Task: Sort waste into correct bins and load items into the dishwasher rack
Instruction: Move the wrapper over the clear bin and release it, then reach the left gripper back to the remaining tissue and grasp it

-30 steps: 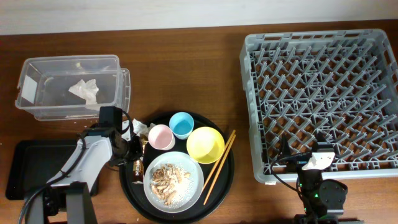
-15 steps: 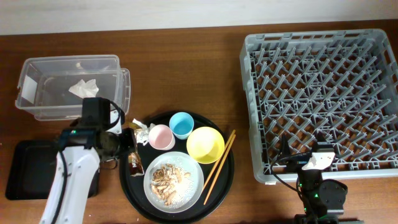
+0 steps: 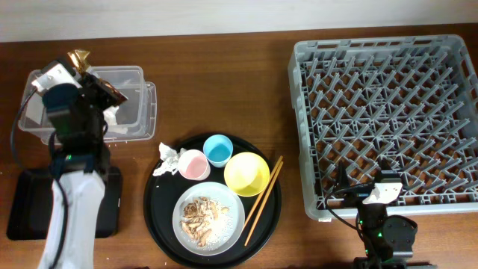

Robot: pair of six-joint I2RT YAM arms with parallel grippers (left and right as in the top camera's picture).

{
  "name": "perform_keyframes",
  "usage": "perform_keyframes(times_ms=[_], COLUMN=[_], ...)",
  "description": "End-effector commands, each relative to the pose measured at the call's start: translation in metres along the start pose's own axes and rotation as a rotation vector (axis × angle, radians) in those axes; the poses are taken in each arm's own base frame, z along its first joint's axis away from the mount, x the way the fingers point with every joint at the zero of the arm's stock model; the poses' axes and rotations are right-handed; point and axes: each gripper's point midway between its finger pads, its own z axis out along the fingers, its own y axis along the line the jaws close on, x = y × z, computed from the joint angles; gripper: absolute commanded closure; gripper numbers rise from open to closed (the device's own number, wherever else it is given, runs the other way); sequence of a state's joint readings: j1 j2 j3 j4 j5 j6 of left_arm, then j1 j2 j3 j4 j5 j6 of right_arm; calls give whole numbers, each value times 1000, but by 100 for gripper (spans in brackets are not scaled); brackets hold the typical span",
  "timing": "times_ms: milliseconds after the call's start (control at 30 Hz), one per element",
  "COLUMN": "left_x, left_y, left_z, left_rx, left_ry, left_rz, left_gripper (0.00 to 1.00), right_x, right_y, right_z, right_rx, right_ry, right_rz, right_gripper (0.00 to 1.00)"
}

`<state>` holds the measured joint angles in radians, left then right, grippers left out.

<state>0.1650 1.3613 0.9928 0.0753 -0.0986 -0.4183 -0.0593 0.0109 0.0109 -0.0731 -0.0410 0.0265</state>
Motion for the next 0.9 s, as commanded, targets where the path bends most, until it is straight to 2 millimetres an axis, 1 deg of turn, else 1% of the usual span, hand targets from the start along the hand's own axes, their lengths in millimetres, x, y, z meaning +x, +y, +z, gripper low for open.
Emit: perform_keyframes(times_ms=[0,33,67,100,133,167,200,233,300,367,400,433,467,500,533,567,600,633,700,767,800,833,867], left_x=[13,16,19,22,22,21,21,20,18,19,24,30,41,52,72,88,112,130,168,189,197,204,208], left_y=[41,52,59,66,71,72,71,69,62,38,20,4,-7,-12,-14,-8,-1,2,12,15,17,18,17], left_z=[36,46,52,57,57,57,57,56,54,41,29,15,-4,-19,-44,-59,-77,-88,-110,-117,-118,-118,-119], left_rx=[-198,-239,-258,-270,-279,-281,-280,-271,-235,-116,-18,64,130,157,178,151,117,102,55,34,22,15,13], left_ry=[-59,-77,-81,-80,-80,-81,-82,-78,-71,-7,58,124,212,283,401,487,599,679,843,907,931,952,969], left_rz=[-11,-11,-13,-16,-17,-18,-12,-2,5,5,3,0,-6,-13,-31,-40,-21,5,65,86,73,71,76], left_gripper=[99,98,94,59,23,15,13,7,5,4,4,1,1,1,2,7,18,29,37,48,57,65,65], right_x=[2,2,2,2,2,2,2,2,2,2,2,2,2,2,2,2,2,2,2,2,2,2,2], right_y=[-3,-3,-3,-3,-3,-3,-3,-3,-3,-3,-3,-3,-3,-3,-3,-3,-3,-3,-3,-3,-3,-3,-3], right_z=[0,0,0,0,0,0,0,0,0,0,0,0,0,0,0,0,0,0,0,0,0,0,0], right_rx=[15,15,15,15,16,15,15,15,15,15,15,15,15,15,15,15,15,16,15,16,15,15,15], right_ry=[3,3,3,3,3,3,3,3,3,3,3,3,3,3,3,3,3,3,3,3,3,3,3], right_rz=[4,4,4,4,4,4,4,4,4,4,4,4,4,4,4,4,4,4,4,4,4,4,4], right_gripper=[1,1,1,1,1,1,1,2,1,1,1,1,1,1,1,1,1,1,1,1,1,1,1])
